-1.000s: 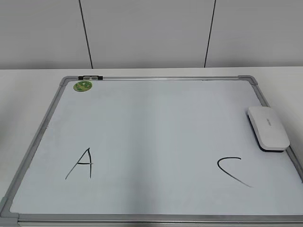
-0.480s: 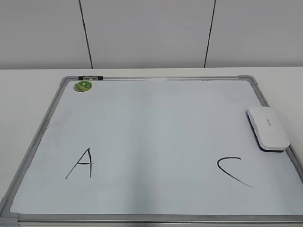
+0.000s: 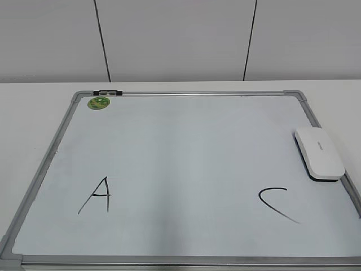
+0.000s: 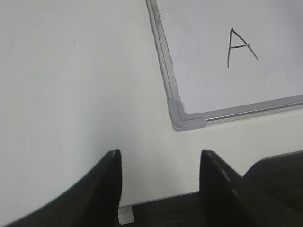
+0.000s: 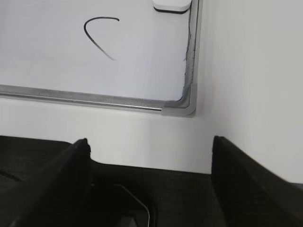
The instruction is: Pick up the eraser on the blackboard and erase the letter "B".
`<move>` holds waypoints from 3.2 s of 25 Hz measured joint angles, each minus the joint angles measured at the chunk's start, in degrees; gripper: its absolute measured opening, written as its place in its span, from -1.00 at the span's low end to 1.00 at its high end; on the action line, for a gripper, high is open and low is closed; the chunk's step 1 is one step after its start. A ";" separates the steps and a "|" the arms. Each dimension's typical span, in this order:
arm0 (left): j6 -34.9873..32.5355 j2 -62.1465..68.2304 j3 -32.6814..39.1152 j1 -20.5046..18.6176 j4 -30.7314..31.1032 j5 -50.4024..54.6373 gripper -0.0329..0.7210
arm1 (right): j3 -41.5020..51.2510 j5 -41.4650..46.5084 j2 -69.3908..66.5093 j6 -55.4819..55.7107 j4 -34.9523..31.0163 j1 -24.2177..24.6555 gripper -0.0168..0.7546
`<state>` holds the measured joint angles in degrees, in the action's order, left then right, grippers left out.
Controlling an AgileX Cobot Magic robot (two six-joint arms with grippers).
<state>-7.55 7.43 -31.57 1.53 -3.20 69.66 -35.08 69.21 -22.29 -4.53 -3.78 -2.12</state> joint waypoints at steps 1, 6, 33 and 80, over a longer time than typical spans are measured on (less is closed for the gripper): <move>0.00 0.00 0.11 0.00 0.09 -0.62 0.12 | 0.77 -0.70 0.95 0.00 0.71 0.00 0.57; 0.00 0.00 1.14 0.00 0.47 -4.08 0.12 | 5.73 -3.52 5.95 0.43 5.04 0.00 0.57; 0.00 0.00 2.21 0.24 1.51 -6.06 0.12 | 7.12 -4.41 7.74 3.20 8.04 0.00 0.57; 0.00 -6.90 2.21 -1.10 1.65 -6.06 0.12 | 7.12 -4.05 23.22 3.28 7.98 0.02 0.56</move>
<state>-7.55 0.53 -29.36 0.43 -1.56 63.59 -27.96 65.16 0.93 -1.24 4.20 -2.10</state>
